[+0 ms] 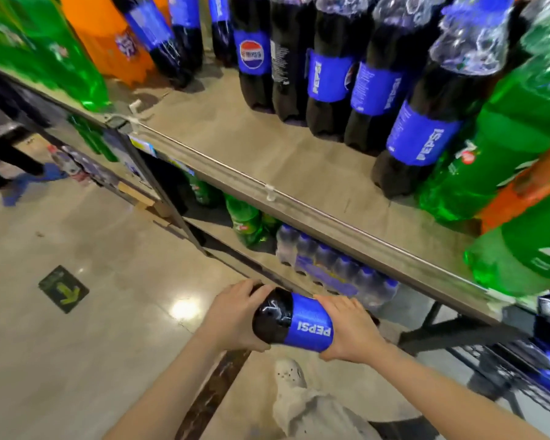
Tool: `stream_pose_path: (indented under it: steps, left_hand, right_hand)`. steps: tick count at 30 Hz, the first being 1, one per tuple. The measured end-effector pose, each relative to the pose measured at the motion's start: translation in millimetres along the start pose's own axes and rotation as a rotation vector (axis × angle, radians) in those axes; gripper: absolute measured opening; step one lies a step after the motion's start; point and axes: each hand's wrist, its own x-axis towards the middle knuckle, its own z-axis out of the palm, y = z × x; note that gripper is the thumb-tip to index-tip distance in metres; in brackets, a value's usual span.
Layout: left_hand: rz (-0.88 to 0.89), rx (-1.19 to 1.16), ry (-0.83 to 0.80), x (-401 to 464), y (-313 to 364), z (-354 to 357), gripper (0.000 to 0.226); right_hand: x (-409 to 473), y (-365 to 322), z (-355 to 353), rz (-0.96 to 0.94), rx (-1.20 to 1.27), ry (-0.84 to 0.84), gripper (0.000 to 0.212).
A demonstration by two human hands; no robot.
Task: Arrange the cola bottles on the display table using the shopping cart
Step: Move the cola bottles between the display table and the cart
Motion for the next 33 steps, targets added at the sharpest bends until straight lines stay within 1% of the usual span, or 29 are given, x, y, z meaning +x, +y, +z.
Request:
stream_pose_path:
  steps: [3,7,10,14,16,20,23,28,33]
  left_hand:
    - [0.013,-0.01,0.018,14.5,-31.1,-15.4,0.101]
    - [0.057,-0.024,0.037,31.6,-67.7,-38.3,0.095]
    - [0.106,-0.002,0.021,46.5,-99.6,-51.9,0.098]
    - [0.222,0.057,-0.035,73.8,-146.9,-67.9,0.109]
    - [0.308,0.081,-0.042,87.7,-167.3,-82.0,0.11]
    - [0.483,0.143,0.027,110.7,-198.9,-120.8,0.108]
    - [0.569,0.159,0.079,125.5,-210.8,-156.5,0.106]
    - [0.723,0.177,0.178,153.2,-213.7,-216.4,0.102]
    - [0.826,0.157,0.278,191.9,-202.9,-258.0,0.103]
  right_hand:
    - [34.7,-12.7,-8.8,0.021,-0.022,0.012,0.102]
    - [70.1,-29.7,-15.5,0.052,-0.023,0.019,0.103]
    - [91.5,-48.2,-20.1,0.089,-0.018,0.061,0.103]
    - [113.2,-81.0,-19.6,0.224,-0.013,0.101,0.108]
    - [121.2,-100.6,-20.1,0.293,-0.015,0.127,0.108]
    - [136.8,-139.4,-33.6,0.404,-0.037,0.237,0.109]
    - [147.6,-161.0,-48.8,0.449,-0.082,0.419,0.106]
    - [157.2,-181.6,-93.0,0.487,-0.13,0.565,0.101]
    - [163.5,-179.5,-138.8,0.547,-0.261,0.684,0.105]
